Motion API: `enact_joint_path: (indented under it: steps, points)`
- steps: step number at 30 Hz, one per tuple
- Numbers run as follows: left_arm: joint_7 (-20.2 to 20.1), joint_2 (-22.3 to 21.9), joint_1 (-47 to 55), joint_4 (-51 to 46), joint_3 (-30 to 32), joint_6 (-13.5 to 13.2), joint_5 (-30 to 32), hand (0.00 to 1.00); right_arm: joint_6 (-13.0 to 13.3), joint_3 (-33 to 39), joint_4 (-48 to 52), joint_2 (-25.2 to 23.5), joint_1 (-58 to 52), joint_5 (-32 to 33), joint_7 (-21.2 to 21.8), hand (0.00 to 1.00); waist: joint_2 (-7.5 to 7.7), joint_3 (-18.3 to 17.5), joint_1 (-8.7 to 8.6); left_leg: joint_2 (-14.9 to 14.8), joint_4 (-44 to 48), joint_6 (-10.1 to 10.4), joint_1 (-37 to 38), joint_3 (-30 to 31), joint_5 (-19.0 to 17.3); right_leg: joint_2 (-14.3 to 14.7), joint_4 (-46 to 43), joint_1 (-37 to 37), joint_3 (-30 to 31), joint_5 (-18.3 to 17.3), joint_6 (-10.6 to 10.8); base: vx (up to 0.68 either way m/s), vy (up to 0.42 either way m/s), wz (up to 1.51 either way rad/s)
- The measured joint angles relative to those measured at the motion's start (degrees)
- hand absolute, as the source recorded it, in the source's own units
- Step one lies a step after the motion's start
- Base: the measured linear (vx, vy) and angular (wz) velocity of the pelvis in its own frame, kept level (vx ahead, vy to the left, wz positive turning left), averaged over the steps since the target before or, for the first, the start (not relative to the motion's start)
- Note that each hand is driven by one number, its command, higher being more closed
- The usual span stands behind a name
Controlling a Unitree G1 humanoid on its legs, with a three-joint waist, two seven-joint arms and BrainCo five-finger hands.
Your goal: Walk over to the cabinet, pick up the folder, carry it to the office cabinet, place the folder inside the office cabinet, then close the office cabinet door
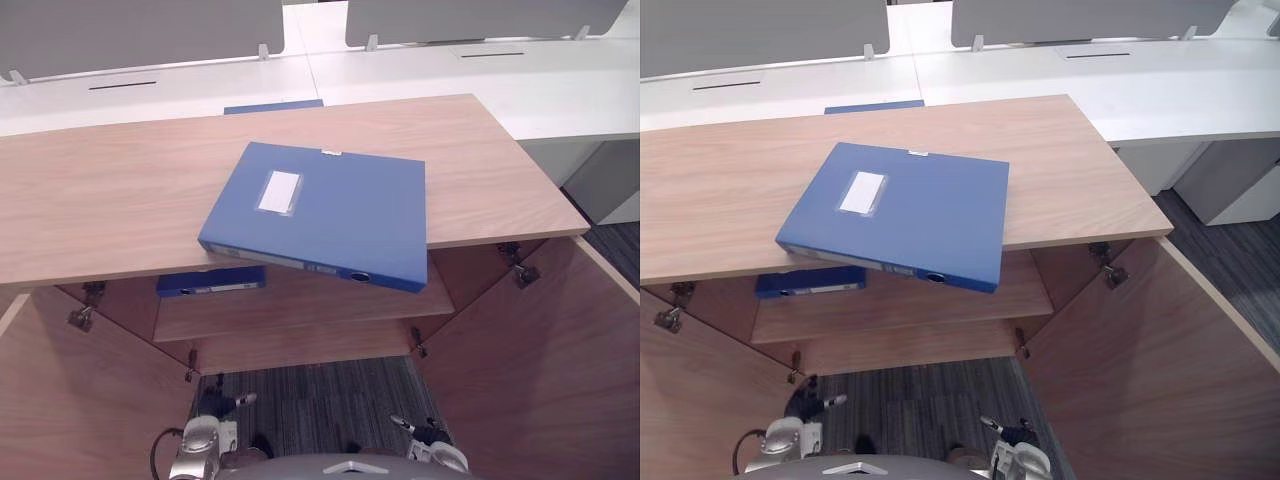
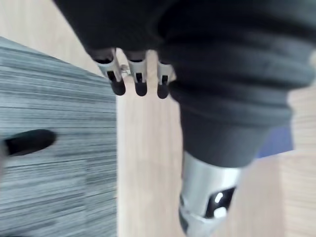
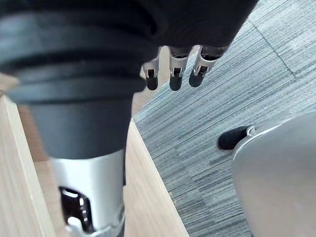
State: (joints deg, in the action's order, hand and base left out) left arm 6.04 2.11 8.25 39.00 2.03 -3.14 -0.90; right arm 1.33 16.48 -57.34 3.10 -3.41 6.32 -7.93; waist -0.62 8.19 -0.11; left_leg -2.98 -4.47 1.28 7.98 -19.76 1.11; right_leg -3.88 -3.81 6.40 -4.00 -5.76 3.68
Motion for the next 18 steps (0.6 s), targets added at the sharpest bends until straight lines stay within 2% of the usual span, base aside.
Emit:
enact_joint_path:
  steps: [3, 5, 10, 14, 18]
  points:
    - [0.23, 0.26, 4.25, -14.56, -0.08, -1.72, -0.11, 0.00, 0.20, -0.67, 0.38, 0.09, -0.22, 0.04, -0.10, 0.00, 0.00, -0.02, 0.10, 0.83, -0.25, -0.70, -1.02, 1.14, 0.46, -0.76, 0.35, -0.61, -0.55, 0.18, 0.35, -0.09, 0.031, 0.12]
    - [0.38, 0.26, 6.26, -20.89, -0.06, -2.81, -1.05, 0.00, 0.22, -0.69, 0.74, 0.10, -0.50, 0.04, -0.10, 0.00, -0.04, -0.09, 0.21, 1.37, -0.37, -0.79, -0.99, 1.60, 0.40, -1.23, 0.38, -0.41, -0.84, 0.08, 0.34, -0.05, 0.048, 0.11]
    - [1.01, 0.33, 10.33, -31.18, -0.35, -4.08, -3.48, 0.00, 0.24, -1.99, 2.47, 0.05, -1.60, 0.03, -0.08, 0.00, -0.01, -0.14, 0.98, 2.02, -0.35, -1.37, -1.02, 2.31, 0.53, -1.92, 0.48, -0.09, -1.36, 0.38, 1.10, 0.00, 0.036, 0.08]
    - [1.22, 1.39, 12.01, -40.94, -0.91, -6.67, -4.08, 0.00, 0.24, -2.91, 2.47, -0.20, -1.90, 0.01, -0.05, 0.00, 0.00, -0.60, 1.85, 2.13, -0.07, -1.39, -0.62, 2.67, 0.54, -1.94, 0.86, 0.71, -1.75, 0.50, 1.20, 0.03, 0.006, 0.04]
    - [1.33, 1.33, 12.82, -45.82, -0.95, -8.53, -4.11, 0.00, 0.27, -3.07, 2.49, -0.26, -1.95, 0.01, -0.05, 0.00, -0.09, -0.93, 1.85, 2.13, -0.13, -1.39, 0.14, 3.52, 0.53, -1.92, 1.08, 2.09, -2.61, 0.47, 1.07, 0.02, -0.018, 0.09]
